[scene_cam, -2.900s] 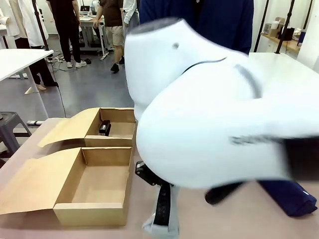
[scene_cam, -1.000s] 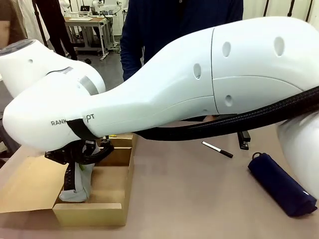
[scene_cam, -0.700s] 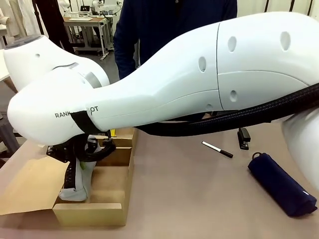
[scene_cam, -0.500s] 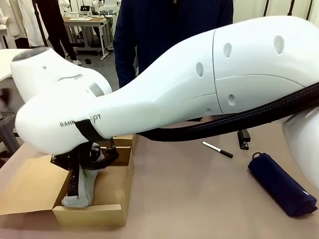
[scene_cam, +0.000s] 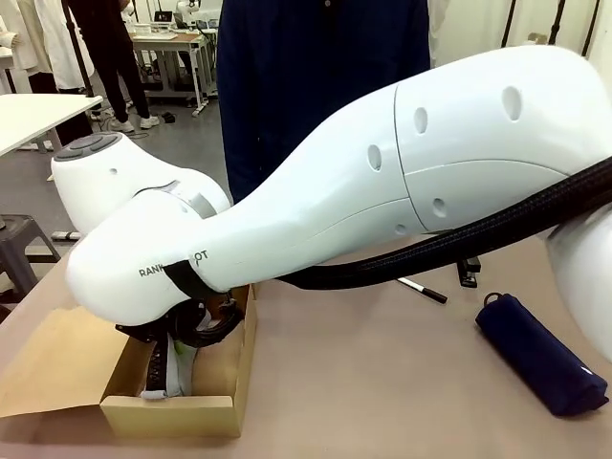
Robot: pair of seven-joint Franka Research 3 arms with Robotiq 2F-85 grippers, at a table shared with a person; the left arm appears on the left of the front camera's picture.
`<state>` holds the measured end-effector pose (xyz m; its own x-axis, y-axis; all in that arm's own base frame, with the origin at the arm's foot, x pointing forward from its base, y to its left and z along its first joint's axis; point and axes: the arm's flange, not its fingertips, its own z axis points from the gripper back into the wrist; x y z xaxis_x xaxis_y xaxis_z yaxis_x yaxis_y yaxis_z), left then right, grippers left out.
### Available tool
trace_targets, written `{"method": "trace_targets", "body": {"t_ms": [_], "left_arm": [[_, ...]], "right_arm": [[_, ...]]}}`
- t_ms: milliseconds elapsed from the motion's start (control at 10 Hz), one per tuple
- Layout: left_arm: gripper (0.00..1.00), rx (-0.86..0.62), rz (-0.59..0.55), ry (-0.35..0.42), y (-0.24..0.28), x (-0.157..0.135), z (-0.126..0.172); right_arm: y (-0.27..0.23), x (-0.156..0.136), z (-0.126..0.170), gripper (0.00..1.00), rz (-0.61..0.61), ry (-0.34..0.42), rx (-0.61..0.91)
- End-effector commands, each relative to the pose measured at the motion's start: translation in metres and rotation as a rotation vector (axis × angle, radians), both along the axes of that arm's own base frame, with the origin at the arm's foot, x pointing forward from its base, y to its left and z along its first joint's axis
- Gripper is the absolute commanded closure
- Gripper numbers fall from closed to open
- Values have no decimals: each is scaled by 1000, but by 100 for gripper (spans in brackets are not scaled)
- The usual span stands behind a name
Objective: Place items inside the box.
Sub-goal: Pick up a Pencil pouch or Stapler and place it inside the Mailer Box closest to the robot.
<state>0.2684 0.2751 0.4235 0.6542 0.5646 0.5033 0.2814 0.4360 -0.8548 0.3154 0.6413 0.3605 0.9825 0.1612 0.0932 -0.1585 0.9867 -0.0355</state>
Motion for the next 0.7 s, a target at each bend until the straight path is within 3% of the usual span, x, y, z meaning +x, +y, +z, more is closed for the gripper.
{"method": "trace_targets", "body": {"t_ms": [0, 100, 200, 300, 400, 500, 600], "left_arm": [[0, -5, 3, -35, 0, 1, 1], [0, -5, 3, -35, 0, 1, 1], [0, -5, 3, -35, 0, 1, 1], [0, -5, 3, -35, 0, 1, 1], [0, -5, 3, -35, 0, 1, 1], [0, -5, 3, -35, 0, 1, 1], [0, -5, 3, -35, 0, 1, 1]], "right_arm": [[-19, -9, 2, 95, -36, -3, 26], [-20, -8, 2, 95, -34, 4, 29], [-20, -11, 3, 88, -25, -9, 34], [-20, -11, 4, 36, -15, -5, 29], [-21, -11, 4, 28, -15, 0, 36], [-21, -12, 6, 0, -17, -6, 42], [-21, -12, 6, 0, -18, -4, 45]]}}
